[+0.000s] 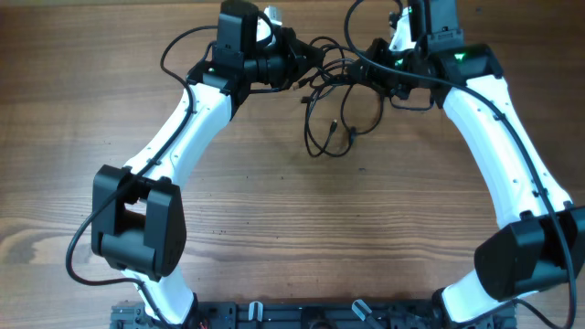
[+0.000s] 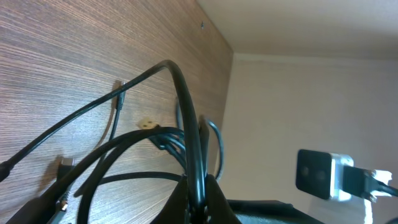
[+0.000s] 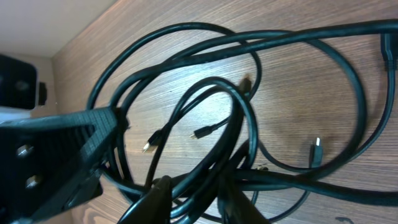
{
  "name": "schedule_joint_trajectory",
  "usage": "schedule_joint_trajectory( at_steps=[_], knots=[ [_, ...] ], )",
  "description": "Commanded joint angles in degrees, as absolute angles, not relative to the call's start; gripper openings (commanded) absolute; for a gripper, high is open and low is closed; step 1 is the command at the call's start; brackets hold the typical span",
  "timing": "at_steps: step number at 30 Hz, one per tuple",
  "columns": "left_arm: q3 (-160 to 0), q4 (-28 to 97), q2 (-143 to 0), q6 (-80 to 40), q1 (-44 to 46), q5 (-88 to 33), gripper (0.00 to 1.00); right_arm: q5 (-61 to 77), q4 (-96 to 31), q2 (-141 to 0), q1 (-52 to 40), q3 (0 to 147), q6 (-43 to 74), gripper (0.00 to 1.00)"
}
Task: Untangle cables
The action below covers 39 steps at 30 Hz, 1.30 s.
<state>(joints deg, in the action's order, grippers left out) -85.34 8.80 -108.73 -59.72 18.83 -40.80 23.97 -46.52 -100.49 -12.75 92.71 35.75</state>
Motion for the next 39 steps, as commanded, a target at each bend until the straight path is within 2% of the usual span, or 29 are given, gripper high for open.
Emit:
schedule_joint_trajectory(
  at_steps=[1, 8, 20, 27, 32, 35, 36, 39],
  knots=[
    [-85.2, 8.6, -106.8, -60.2, 20.4, -43.2, 0.04, 27.2, -44.9, -102.5, -13.2, 92.9, 36.4, 0.24],
    [-85.2, 8.5, -106.8, -57.2, 23.4, -43.2, 0.04, 31.3, -41.1, -104.6, -14.3, 92.9, 37.7, 0.22],
    [-85.2, 8.5, -106.8, -54.4, 19.7, -42.4, 0.04, 33.5, -49.0, -104.7, -14.9, 92.8, 34.2, 0.23],
    [-85.2, 8.6, -106.8, -54.4, 19.7, -42.4, 0.04, 32.6, -42.3, -106.6, -17.4, 89.5, 35.6, 0.23],
    [-85.2, 8.6, -106.8, -54.4, 19.7, -42.7, 0.04, 25.9, -36.8, -107.0, -17.4, 89.5, 39.4, 0.11],
    [-85.2, 8.8, -106.8, -54.4, 19.7, -42.6, 0.04, 24.8, -36.2, -107.9, -17.3, 89.5, 39.4, 0.09],
    [-85.2, 8.8, -106.8, -54.4, 19.7, -42.6, 0.04, 24.8, -34.8, -108.2, -17.3, 89.5, 39.0, 0.04],
    [-85.2, 9.8, -106.8, -54.3, 19.7, -42.6, 0.04, 24.4, -31.7, -107.8, -16.3, 89.8, 35.0, 0.04]
  ],
)
